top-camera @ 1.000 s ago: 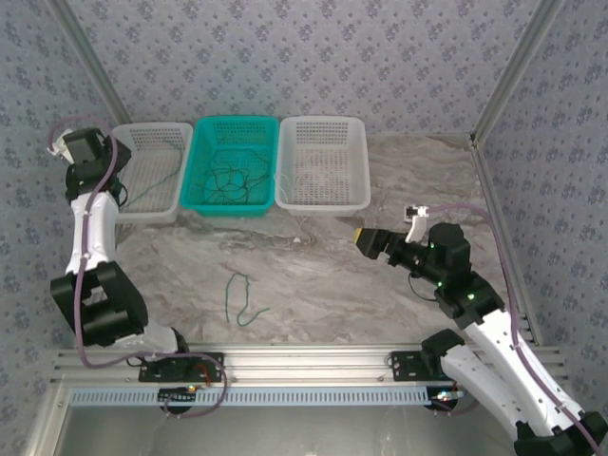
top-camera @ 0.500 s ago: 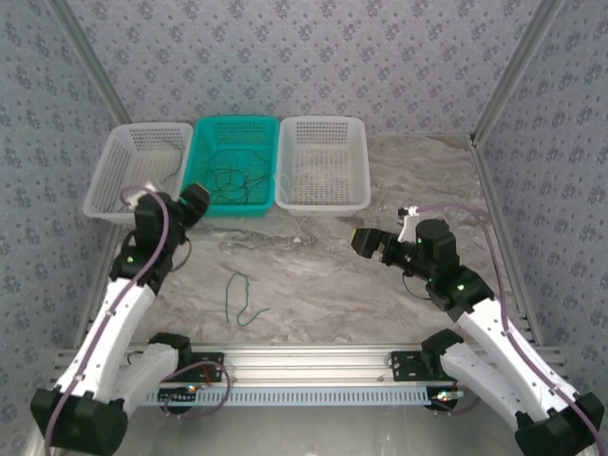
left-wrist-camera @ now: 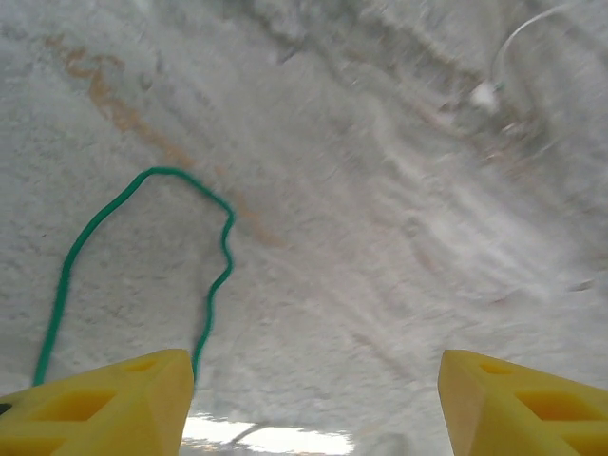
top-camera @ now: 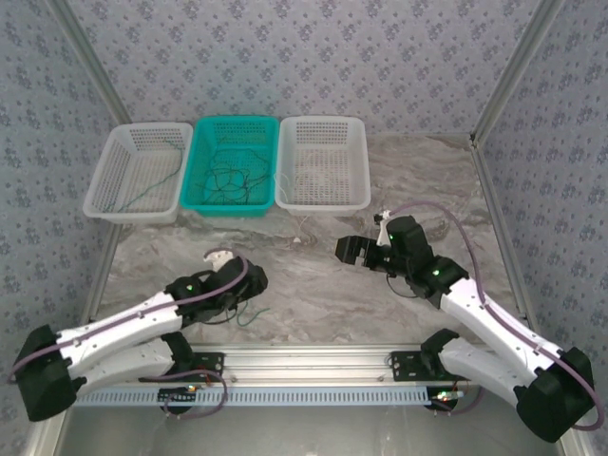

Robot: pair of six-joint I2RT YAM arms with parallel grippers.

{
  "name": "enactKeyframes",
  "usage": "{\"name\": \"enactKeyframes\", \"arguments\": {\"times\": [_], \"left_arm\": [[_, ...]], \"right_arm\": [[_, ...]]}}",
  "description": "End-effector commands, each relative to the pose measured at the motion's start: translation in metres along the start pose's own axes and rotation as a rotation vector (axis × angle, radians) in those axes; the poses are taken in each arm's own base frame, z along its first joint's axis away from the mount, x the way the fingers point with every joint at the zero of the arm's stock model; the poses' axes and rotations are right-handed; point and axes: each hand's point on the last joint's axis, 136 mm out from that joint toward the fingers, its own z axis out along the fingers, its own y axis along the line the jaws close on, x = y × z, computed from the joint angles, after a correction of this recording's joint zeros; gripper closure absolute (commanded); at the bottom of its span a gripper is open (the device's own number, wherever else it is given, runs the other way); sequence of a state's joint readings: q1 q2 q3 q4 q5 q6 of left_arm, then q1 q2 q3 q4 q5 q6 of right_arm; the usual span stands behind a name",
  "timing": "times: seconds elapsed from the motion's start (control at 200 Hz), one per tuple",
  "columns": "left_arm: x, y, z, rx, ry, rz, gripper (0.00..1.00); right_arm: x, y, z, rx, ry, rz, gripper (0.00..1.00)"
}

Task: Untangle the cables

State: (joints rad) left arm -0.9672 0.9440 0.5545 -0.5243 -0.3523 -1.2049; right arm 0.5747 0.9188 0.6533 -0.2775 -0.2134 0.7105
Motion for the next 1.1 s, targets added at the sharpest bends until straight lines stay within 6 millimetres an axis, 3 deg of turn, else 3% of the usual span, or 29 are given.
{"name": "enactKeyframes", "arguments": {"times": [0.0,0.345,0.615,0.929,1.094], "left_arm": [[0.008,0.024,0.007,-0.134,0.008,0.107,0.31],[0.058,0.032,0.034,-0.207,0.267,0.309,0.46],[0.069,0.050,0.041,-0.316,0.322,0.347,0.72],[0.062,0.045,0.034,-0.273,0.275,0.323,0.97],[0.050,0.026,0.027,-0.157,0.207,0.276,1.00]], "right_arm": [[-0.011,0.011,-0.006,-0.020,-0.047,-0.002,0.02],[-0.012,0.008,-0.009,-0.007,-0.068,-0.002,0.02],[-0.010,0.007,-0.008,-0.003,-0.061,0.006,0.02],[-0.012,0.011,-0.013,-0.010,-0.071,0.002,0.02],[-0.014,0.017,-0.016,-0.025,-0.070,0.005,0.02]]}}
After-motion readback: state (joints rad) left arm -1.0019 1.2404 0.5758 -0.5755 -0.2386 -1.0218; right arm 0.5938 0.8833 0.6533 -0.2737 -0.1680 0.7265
